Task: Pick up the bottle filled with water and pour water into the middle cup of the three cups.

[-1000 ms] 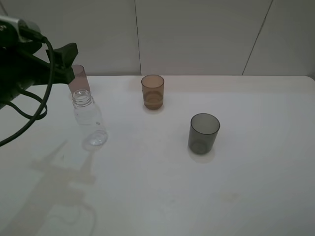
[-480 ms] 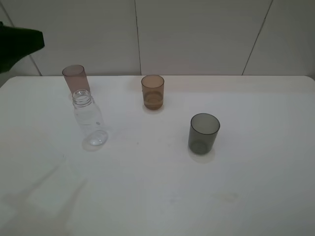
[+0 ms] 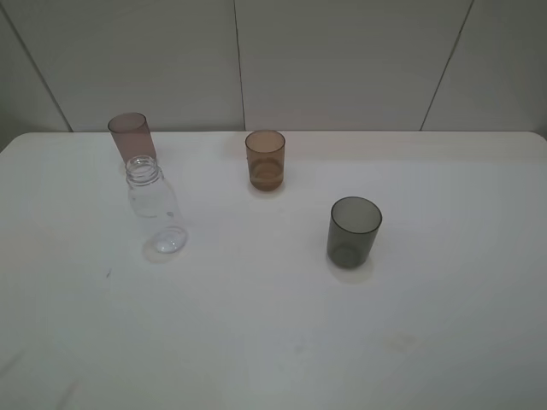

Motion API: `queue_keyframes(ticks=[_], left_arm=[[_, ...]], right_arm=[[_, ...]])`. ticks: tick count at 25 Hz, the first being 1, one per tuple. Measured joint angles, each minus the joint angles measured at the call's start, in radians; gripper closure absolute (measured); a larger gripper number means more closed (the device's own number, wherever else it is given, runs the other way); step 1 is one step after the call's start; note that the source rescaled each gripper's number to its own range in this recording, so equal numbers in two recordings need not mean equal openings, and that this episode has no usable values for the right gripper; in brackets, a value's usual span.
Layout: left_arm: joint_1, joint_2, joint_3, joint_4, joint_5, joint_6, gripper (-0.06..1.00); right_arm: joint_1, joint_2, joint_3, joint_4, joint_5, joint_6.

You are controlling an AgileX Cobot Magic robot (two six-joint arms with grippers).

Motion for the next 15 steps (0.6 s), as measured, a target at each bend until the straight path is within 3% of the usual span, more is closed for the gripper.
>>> queue_keyframes(ticks=[4,9,15], left_arm=[[0.005,-0.137,0.0,0.086,0.125,-0.058,0.22],[0.005,-0.308,-0.001,0.172,0.208,-0.146,0.22],[0.005,-0.403,-0.001,0.202,0.263,-0.222,0.22]], right_arm=[[0.0,0.0,0.0,0.0,0.0,0.0],[0.0,0.0,0.0,0.0,0.0,0.0],[0.0,0.0,0.0,0.0,0.0,0.0]])
